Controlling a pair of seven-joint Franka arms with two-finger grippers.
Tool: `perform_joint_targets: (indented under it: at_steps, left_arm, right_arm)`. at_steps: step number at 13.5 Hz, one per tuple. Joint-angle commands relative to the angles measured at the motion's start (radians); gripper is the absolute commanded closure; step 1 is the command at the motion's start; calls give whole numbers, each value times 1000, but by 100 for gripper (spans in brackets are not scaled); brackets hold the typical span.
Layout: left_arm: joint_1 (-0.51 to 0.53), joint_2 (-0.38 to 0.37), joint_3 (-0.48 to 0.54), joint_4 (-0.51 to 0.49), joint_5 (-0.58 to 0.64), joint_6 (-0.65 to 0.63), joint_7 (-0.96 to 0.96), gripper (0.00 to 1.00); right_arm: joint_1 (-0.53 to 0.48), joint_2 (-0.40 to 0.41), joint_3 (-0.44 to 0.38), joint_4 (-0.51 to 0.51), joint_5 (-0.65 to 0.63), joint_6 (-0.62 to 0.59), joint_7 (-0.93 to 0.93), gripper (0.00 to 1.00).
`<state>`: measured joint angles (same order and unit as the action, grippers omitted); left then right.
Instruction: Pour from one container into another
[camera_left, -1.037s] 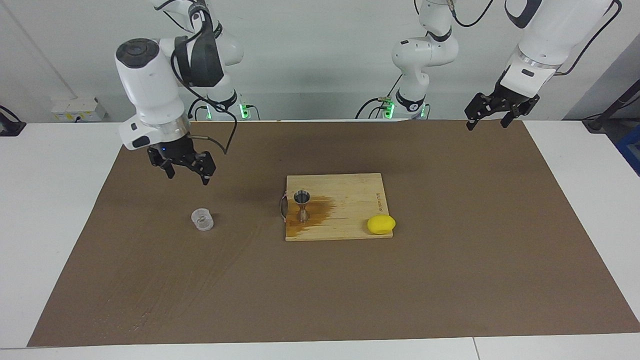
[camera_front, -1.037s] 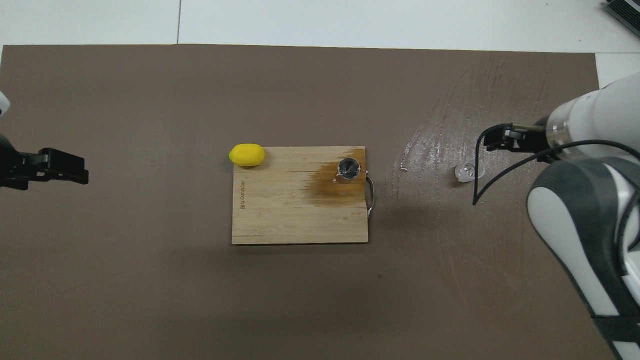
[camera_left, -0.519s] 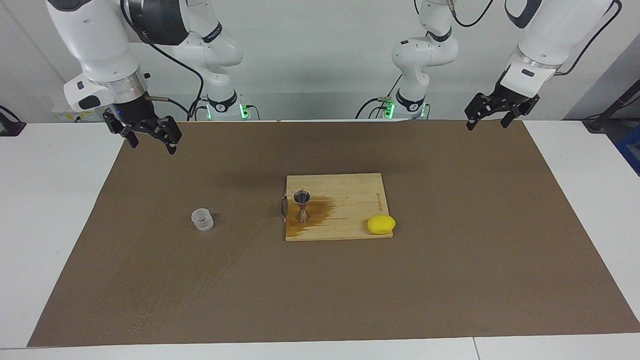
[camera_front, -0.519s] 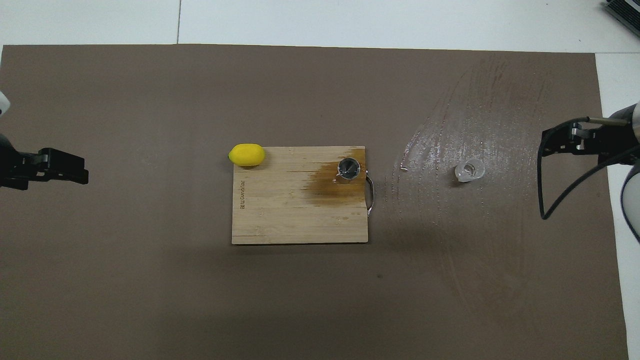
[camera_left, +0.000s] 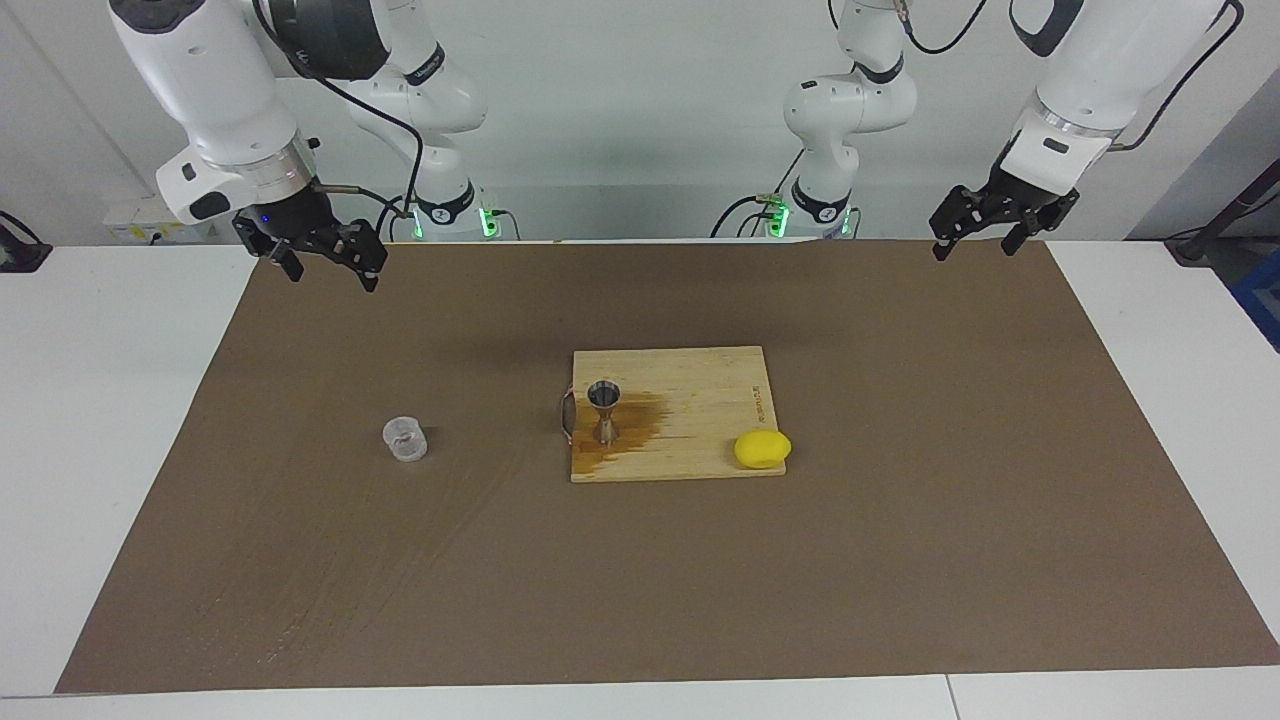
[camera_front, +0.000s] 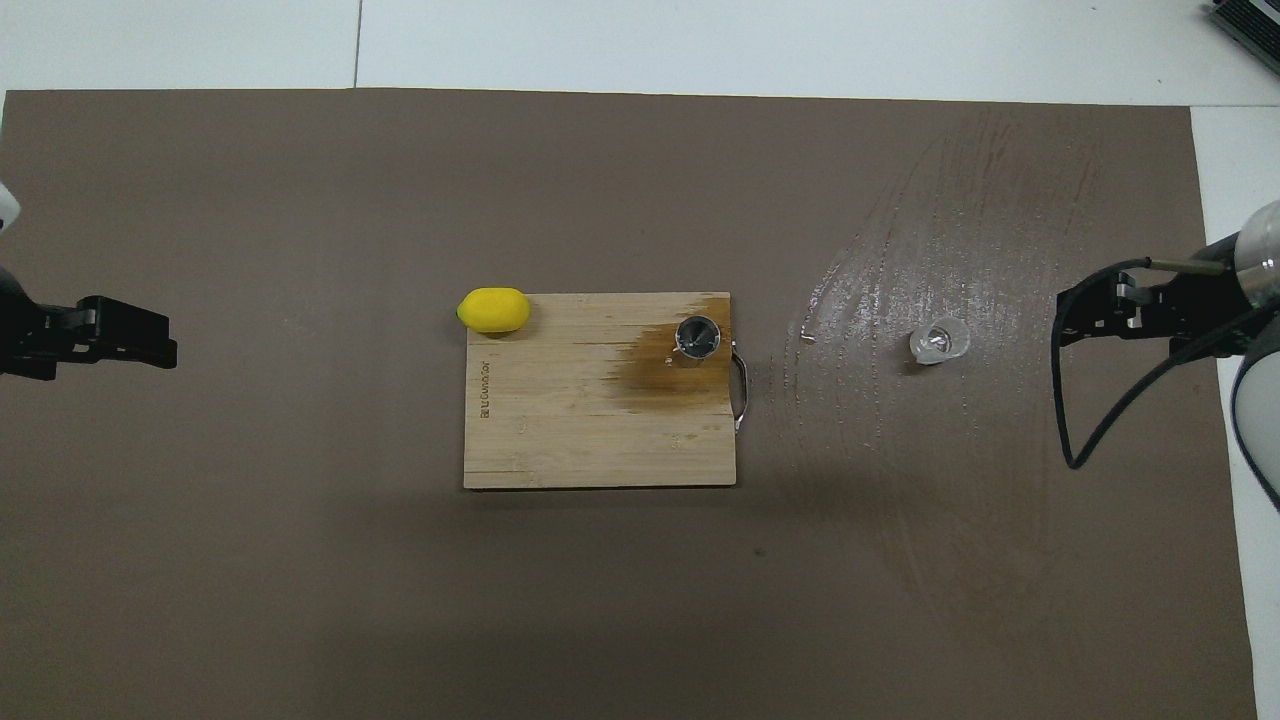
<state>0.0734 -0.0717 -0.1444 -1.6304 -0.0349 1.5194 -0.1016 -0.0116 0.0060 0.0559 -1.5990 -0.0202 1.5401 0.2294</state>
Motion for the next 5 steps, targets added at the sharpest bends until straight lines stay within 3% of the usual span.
perform_joint_targets:
  at_steps: [1, 5]
  left_arm:
    - [11, -34, -3, -39, -14, 19, 5, 0]
    - [11, -34, -3, -39, -14, 19, 5, 0]
  right_arm:
    - [-5, -20, 4, -22, 16, 24, -30, 0]
    - [-5, -20, 5, -25, 16, 41, -27, 0]
